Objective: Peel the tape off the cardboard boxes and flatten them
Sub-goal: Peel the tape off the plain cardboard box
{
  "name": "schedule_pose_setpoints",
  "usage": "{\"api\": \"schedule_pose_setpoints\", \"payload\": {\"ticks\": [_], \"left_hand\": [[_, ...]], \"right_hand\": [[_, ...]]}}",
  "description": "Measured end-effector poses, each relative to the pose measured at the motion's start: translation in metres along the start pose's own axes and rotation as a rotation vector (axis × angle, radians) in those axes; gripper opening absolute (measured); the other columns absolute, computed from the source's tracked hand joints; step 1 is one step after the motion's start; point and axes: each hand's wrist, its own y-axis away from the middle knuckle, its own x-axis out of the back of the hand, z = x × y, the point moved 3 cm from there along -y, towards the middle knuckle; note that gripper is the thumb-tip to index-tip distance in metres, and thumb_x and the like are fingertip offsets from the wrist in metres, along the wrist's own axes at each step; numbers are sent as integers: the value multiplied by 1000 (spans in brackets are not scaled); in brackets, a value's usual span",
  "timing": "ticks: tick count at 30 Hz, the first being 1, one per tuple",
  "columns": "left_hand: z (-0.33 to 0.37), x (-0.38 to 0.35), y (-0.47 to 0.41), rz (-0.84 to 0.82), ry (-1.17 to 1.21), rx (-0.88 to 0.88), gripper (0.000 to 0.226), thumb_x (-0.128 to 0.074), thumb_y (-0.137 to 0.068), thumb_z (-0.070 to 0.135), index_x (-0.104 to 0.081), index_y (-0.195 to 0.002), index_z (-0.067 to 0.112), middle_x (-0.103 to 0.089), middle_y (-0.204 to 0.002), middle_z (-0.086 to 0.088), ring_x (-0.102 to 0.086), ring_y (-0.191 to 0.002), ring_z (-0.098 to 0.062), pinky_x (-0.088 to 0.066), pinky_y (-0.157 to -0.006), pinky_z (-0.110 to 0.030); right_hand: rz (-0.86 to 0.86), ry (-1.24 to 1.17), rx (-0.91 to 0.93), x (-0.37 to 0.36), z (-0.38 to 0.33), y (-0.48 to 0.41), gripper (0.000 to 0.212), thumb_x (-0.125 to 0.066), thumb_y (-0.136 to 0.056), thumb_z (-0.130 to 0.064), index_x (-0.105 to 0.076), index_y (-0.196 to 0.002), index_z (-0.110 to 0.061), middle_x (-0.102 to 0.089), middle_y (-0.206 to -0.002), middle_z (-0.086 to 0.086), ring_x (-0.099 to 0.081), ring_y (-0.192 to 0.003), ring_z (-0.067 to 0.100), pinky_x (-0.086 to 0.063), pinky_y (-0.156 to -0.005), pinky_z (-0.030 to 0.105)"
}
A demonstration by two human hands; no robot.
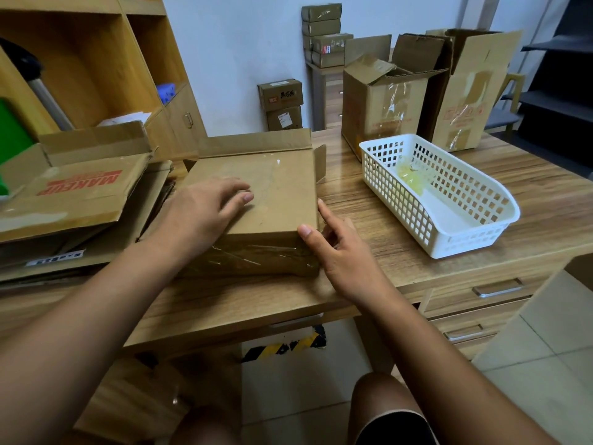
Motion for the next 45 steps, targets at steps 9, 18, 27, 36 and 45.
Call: {"api": "schedule_pose_setpoints", "payload": {"ticks": [9,18,27,36,45], "left_hand": [[20,-16,0,-290,2,-173,52,-20,-94,74,-28,-144,61,-21,-160,25,-16,-148,-1,-17,-122,-43],[16,-18,-1,-350,-58,-195,82,-10,-70,92,-11,-147,63,-8,-162,25,-7,-151,-5,-9,-124,-47],[14,-20,-1,-324,-19,-170,83,-15,-69,96,-16,-146,65,-12,-160,28,-10,-150,-3,-11,-124,-46],[16,-20,0,-318,-20,-159,86,-13,-69,97,-17,-148,63,-14,-162,26,-10,-151,-5,-11,-124,-47],[19,-18,1,-334,-22,-140,77,-23,-77,86,-18,-149,60,-14,-163,23,-10,-152,-8,-11,-123,-49]], "right_hand": [[41,-5,31,8,5,-2,82,-60,-79,-68,-40,-152,-36,-59,-109,0,-59,-94,6,-47,-75,14],[159,-39,163,13,10,14,15,-62,-98,-33,-68,-111,-26,-70,-95,-11,-64,-87,4,-52,-74,23],[247,20,227,9,10,50,23,-60,-100,-15,-64,-93,-37,-68,-88,-11,-66,-83,9,-51,-70,21],[315,142,298,10,6,65,18,-75,-89,-31,-60,-82,-23,-63,-85,-10,-60,-87,10,-47,-71,20],[381,95,304,4,2,54,23,-74,-90,-14,-54,-78,-16,-52,-103,-2,-64,-94,7,-53,-74,10]]}}
